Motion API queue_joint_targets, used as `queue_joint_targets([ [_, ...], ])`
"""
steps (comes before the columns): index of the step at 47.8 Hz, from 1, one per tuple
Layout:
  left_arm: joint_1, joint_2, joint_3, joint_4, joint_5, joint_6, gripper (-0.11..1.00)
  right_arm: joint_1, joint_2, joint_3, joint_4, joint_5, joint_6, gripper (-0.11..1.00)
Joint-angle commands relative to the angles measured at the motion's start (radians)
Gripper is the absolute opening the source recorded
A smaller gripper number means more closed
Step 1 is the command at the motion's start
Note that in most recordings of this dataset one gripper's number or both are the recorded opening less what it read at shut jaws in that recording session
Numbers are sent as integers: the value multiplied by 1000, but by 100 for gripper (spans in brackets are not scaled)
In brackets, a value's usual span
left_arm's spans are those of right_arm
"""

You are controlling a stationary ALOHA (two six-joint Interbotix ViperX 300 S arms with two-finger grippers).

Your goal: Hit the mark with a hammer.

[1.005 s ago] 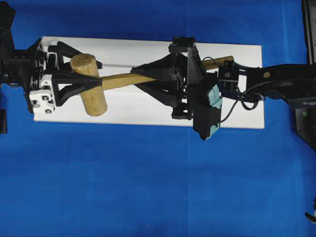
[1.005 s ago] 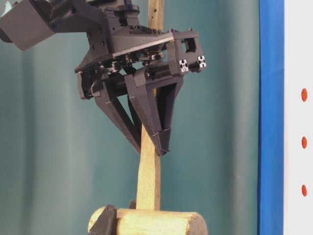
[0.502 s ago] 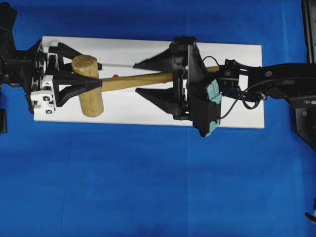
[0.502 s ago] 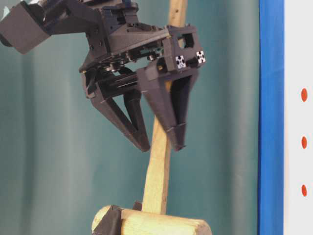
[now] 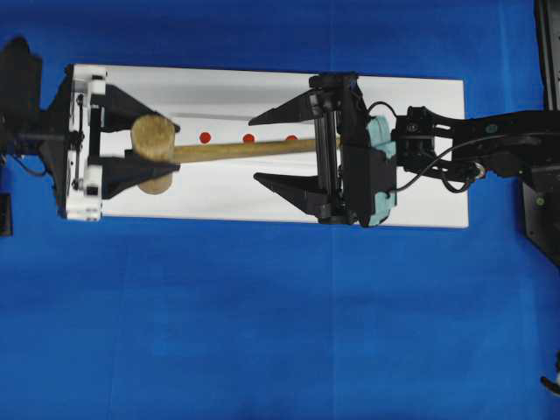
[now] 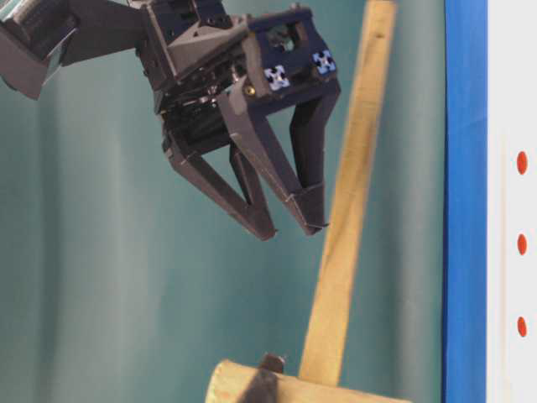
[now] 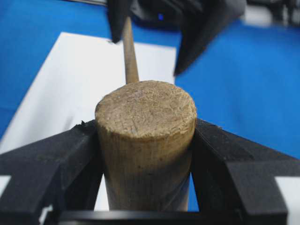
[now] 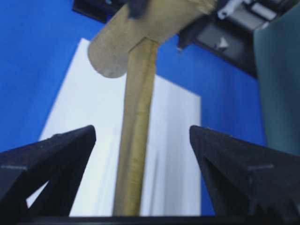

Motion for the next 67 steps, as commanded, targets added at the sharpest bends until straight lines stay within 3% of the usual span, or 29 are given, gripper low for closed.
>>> queue_joint_targets([
  [1,-20,-9,-17,-2,-3,72,46,2,-23,-11,18,12,17,96],
  [4,-23,-12,-17,-2,-3,98,46,2,-23,-11,29,25,25,96],
  [26,-23,-9,-17,-2,-3,101,46,-12,72,-21,164,55,43,96],
  [47,-23,-8,-20,-2,-5,100,46,-17,103,-40,172,26,43,93],
  [52,-25,-8,-20,-2,-5,100,46,-20,104,-40,172,12,43,77],
  [62,-25,-14,-18,-2,-5,98,46,-31,104,-37,172,14,43,17],
  [67,-25,-18,-15,-2,-6,100,46,-31,103,-37,173,15,43,2],
])
